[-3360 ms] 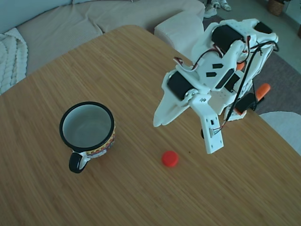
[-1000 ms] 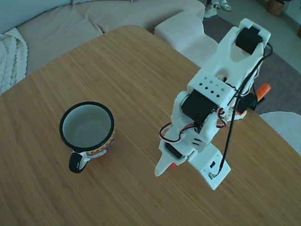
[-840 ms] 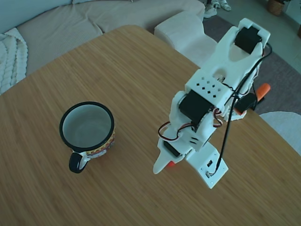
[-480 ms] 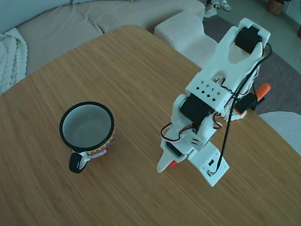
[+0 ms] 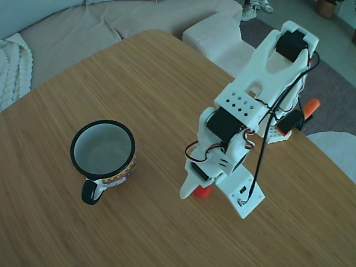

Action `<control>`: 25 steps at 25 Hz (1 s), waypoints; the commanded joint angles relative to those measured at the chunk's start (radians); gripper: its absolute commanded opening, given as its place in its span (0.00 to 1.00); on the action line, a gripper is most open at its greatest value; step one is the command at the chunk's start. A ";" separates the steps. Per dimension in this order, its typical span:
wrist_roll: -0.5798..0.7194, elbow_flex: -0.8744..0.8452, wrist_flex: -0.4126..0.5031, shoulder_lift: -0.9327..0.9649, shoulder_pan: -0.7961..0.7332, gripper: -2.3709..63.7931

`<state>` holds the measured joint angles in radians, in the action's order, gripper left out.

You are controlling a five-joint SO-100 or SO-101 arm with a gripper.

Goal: Grasp a red cap and put it in the cup.

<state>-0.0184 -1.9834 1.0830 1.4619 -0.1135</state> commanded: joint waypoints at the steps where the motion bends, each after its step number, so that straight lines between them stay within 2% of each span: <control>1: 0.000 0.006 0.006 0.023 0.031 0.75; 9: 0.003 0.006 -0.002 0.018 0.041 0.75; 25: 0.006 0.041 -0.028 0.009 -0.064 0.75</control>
<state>-0.0184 -1.9834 1.0630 1.4619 -0.1749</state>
